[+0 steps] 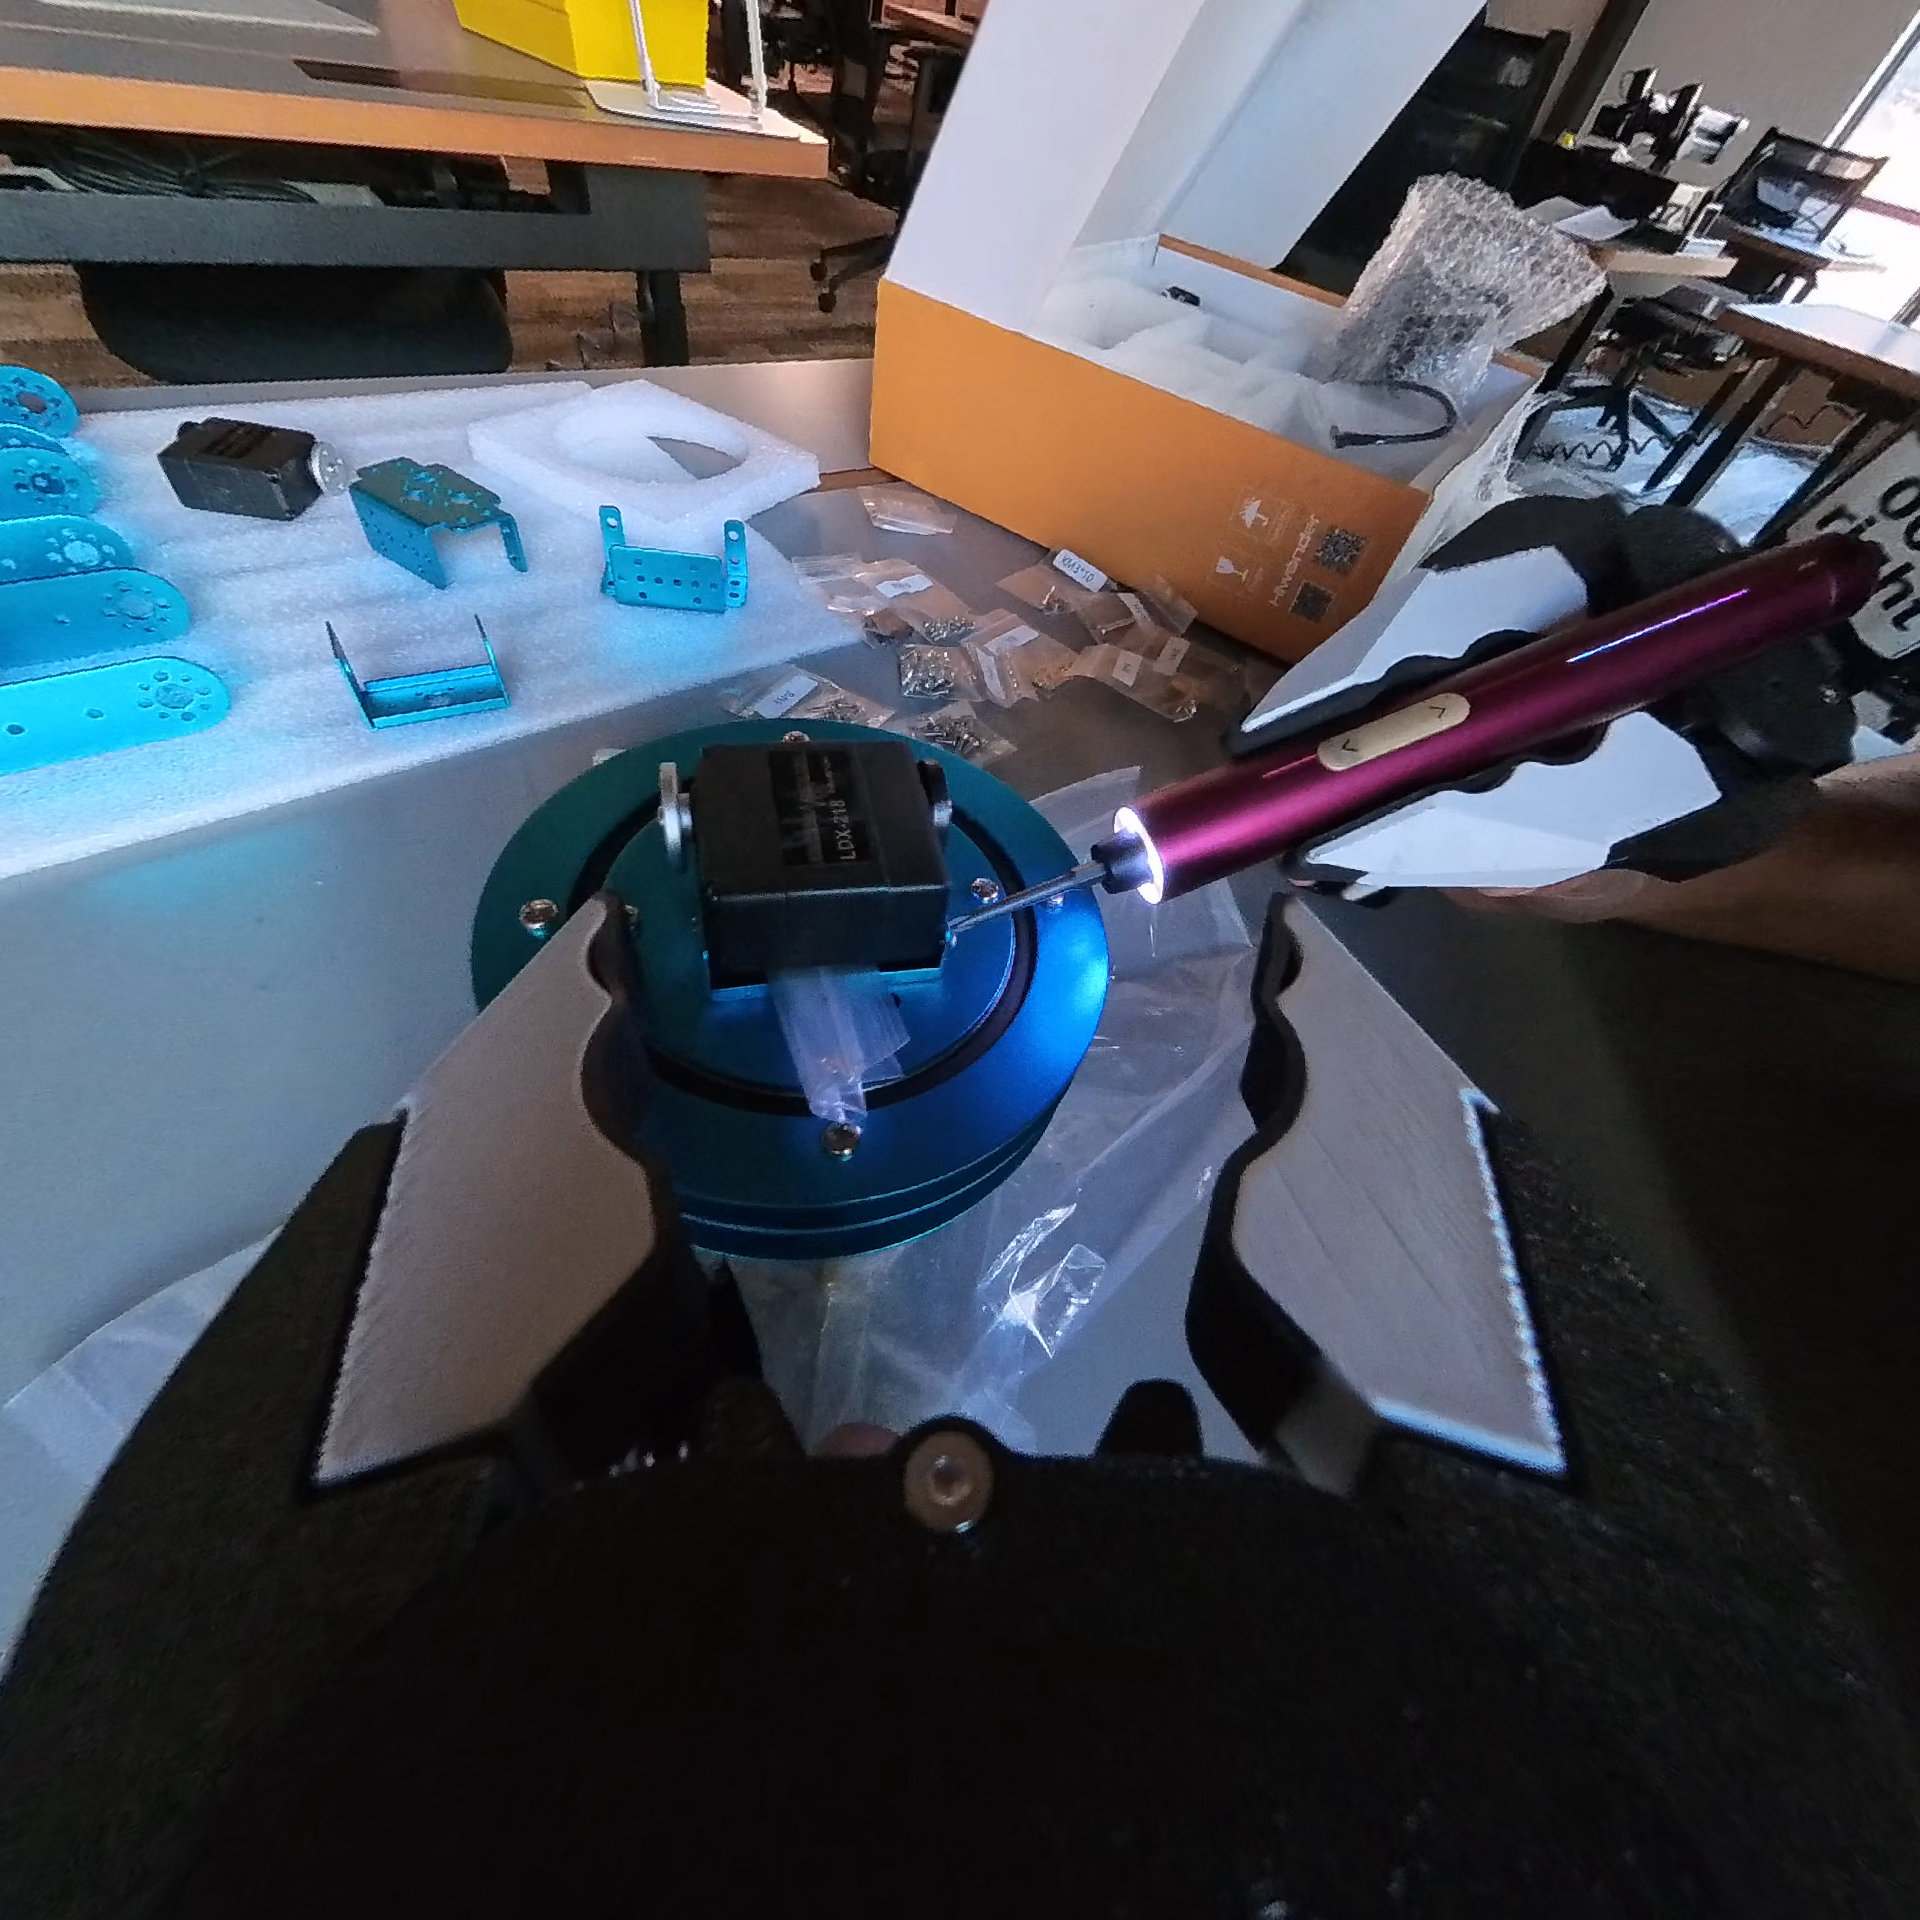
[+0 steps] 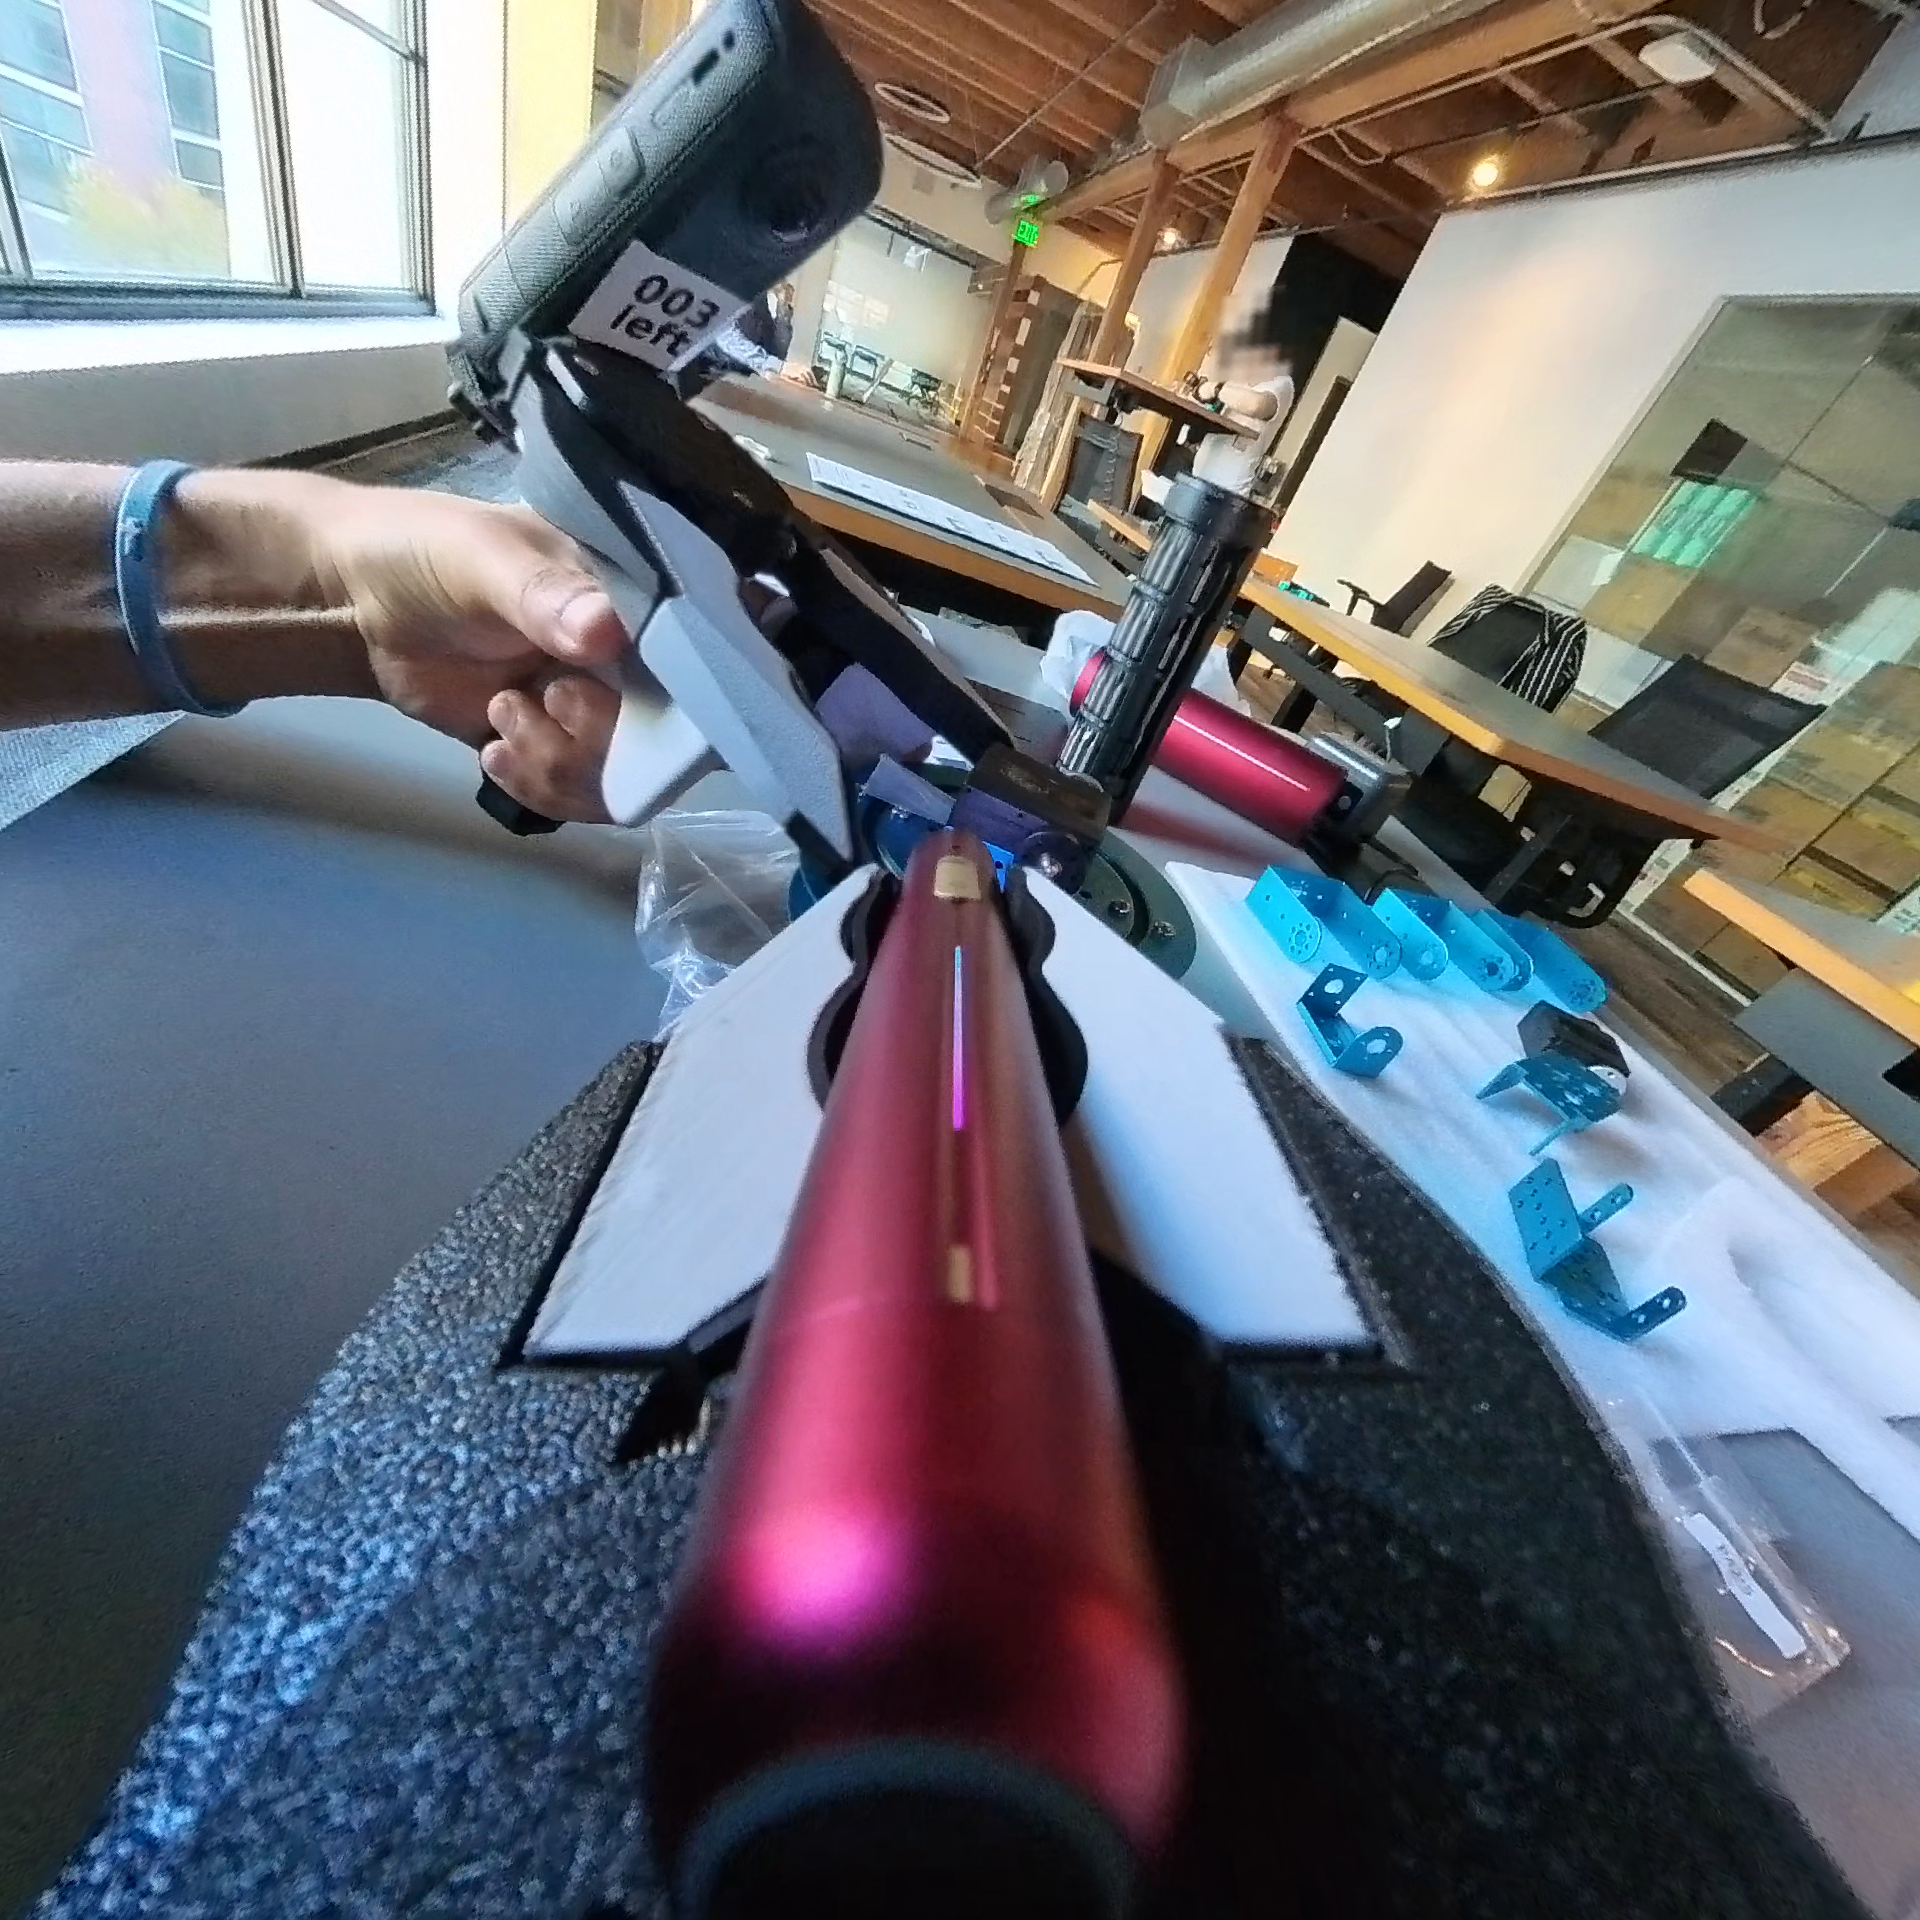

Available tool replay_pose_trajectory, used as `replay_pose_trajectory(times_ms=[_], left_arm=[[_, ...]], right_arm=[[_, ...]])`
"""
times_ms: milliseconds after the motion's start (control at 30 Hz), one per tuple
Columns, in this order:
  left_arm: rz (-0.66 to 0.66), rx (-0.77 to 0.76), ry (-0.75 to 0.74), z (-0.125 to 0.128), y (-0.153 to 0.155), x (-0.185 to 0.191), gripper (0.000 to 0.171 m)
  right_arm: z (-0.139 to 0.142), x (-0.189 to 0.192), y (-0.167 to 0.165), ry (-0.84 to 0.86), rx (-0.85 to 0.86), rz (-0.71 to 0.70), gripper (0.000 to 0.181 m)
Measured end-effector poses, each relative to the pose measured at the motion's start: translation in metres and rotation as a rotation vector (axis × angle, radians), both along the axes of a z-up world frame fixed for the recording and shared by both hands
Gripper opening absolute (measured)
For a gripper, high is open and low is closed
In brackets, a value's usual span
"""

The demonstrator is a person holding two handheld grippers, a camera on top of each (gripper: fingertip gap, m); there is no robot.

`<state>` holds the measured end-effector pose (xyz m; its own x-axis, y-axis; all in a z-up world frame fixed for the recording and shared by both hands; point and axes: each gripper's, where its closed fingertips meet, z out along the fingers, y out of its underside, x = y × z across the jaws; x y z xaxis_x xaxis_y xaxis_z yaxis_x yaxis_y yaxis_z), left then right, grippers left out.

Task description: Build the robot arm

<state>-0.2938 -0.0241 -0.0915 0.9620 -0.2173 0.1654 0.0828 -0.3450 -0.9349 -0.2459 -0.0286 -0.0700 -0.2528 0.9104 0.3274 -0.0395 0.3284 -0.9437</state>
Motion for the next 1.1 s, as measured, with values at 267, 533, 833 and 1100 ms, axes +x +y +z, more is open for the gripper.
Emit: replay_pose_trajectory(times_ms=[267, 533, 833, 1100], left_arm=[[0.006, -0.001, 0.047, -0.002, 0.002, 0.001, 0.118], [-0.006, -0.008, 0.088, -0.004, -0.002, 0.004, 0.103], [-0.076, 0.025, 0.049, 0.013, 0.001, -0.003, 0.109], [-0.165, -0.051, 0.166, 0.0, 0.002, 0.002, 0.112]], right_arm=[[0.0, 0.003, -0.001, 0.008, -0.003, 0.012, 0.023], [-0.001, 0.001, 0.0, 0.021, 0.02, -0.001, 0.022], [-0.005, -0.001, -0.005, 0.068, 0.139, -0.01, 0.023], [-0.01, -0.004, -0.015, 0.166, 0.393, -0.007, 0.023]])
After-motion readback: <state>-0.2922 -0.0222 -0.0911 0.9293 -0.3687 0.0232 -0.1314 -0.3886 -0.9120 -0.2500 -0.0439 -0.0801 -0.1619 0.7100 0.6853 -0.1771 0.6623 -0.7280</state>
